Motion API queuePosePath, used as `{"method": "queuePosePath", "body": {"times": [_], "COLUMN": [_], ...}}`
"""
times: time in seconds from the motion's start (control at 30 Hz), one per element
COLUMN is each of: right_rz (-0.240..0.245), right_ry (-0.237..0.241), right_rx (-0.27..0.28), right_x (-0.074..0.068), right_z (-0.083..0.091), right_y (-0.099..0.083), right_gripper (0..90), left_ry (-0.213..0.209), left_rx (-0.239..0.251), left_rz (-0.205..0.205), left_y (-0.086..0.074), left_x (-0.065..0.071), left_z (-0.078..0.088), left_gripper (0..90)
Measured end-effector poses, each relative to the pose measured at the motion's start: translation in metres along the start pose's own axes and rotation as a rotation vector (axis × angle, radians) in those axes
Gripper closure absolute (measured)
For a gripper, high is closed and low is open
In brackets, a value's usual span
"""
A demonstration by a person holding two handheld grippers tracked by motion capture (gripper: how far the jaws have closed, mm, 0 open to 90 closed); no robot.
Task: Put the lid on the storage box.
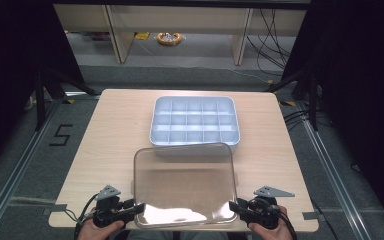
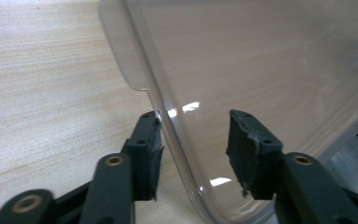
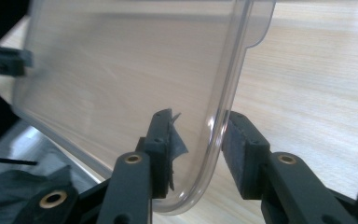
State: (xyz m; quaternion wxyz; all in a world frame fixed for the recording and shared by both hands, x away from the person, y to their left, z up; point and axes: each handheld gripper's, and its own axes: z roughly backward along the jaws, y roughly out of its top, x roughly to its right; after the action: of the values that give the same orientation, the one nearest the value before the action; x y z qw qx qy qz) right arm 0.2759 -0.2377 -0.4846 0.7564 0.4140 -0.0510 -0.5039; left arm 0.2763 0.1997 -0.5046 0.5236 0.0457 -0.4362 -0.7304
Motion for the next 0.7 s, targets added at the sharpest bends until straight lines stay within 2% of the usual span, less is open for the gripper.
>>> {"method": "queuePosePath", "body": {"times": [0.03,0.07,0.1,0.13,0.17,0.2,0.23,0.27,0.33,0.37,0.4,0.5,0.53,0.6,0.63,0.67,0.7], "right_rz": [-0.028,-0.007,0.037,0.02,0.069,0.063,0.082,0.054,0.072,0.049,0.054,0.019,0.05,0.063,0.034,0.067,0.034], "right_ry": [-0.016,-0.03,-0.037,-0.065,-0.078,-0.074,-0.077,-0.069,-0.084,-0.067,-0.076,-0.07,-0.076,-0.071,-0.079,-0.077,-0.095], "right_rx": [-0.015,-0.009,-0.021,-0.03,-0.036,-0.037,-0.029,-0.02,-0.006,-0.006,0.004,0.029,0.046,0.073,0.074,0.093,0.085], "right_x": [-0.004,-0.004,-0.002,-0.007,-0.004,-0.006,-0.005,-0.007,-0.004,-0.004,-0.002,-0.005,-0.003,-0.004,-0.007,-0.004,-0.006], "right_z": [0.0,-0.001,-0.001,-0.001,-0.002,-0.004,-0.004,-0.006,-0.005,-0.003,-0.002,0.003,0.005,0.007,0.009,0.009,0.011], "right_y": [0.0,0.001,0.002,0.002,0.004,0.004,0.004,0.004,0.006,0.008,0.009,0.012,0.015,0.02,0.023,0.026,0.03], "right_gripper": [64.5,64.7,65.6,66.1,66.2,66.2,66.3,66.5,66.7,67.1,67.2,67.2,67.2,67.2,67.2,67.2,67.2], "left_ry": [-0.002,-0.001,0.005,0.015,0.024,0.03,0.034,0.025,0.013,0.006,-0.002,0.003,0.006,0.003,0.006,0.011,0.008], "left_rx": [0.008,0.021,0.036,0.05,0.063,0.069,0.067,0.078,0.072,0.072,0.087,0.11,0.119,0.13,0.141,0.149,0.152], "left_rz": [0.0,-0.009,-0.022,-0.027,-0.036,-0.041,-0.029,-0.009,-0.002,-0.001,0.01,0.0,-0.008,-0.008,-0.012,-0.023,-0.028], "left_y": [0.0,0.001,0.003,0.004,0.005,0.006,0.007,0.008,0.008,0.008,0.008,0.015,0.019,0.022,0.029,0.033,0.037], "left_x": [0.0,0.001,0.002,0.004,0.005,0.005,0.005,0.004,0.003,0.003,0.004,0.007,0.008,0.009,0.011,0.012,0.012], "left_z": [0.001,0.003,0.004,0.006,0.007,0.007,0.009,0.008,0.008,0.008,0.008,0.011,0.012,0.013,0.014,0.014,0.013], "left_gripper": [59.9,61.8,63.2,64.2,64.2,63.9,63.9,64.5,65.6,66.0,66.5,66.5,66.5,66.5,66.4,66.3,66.3]}}
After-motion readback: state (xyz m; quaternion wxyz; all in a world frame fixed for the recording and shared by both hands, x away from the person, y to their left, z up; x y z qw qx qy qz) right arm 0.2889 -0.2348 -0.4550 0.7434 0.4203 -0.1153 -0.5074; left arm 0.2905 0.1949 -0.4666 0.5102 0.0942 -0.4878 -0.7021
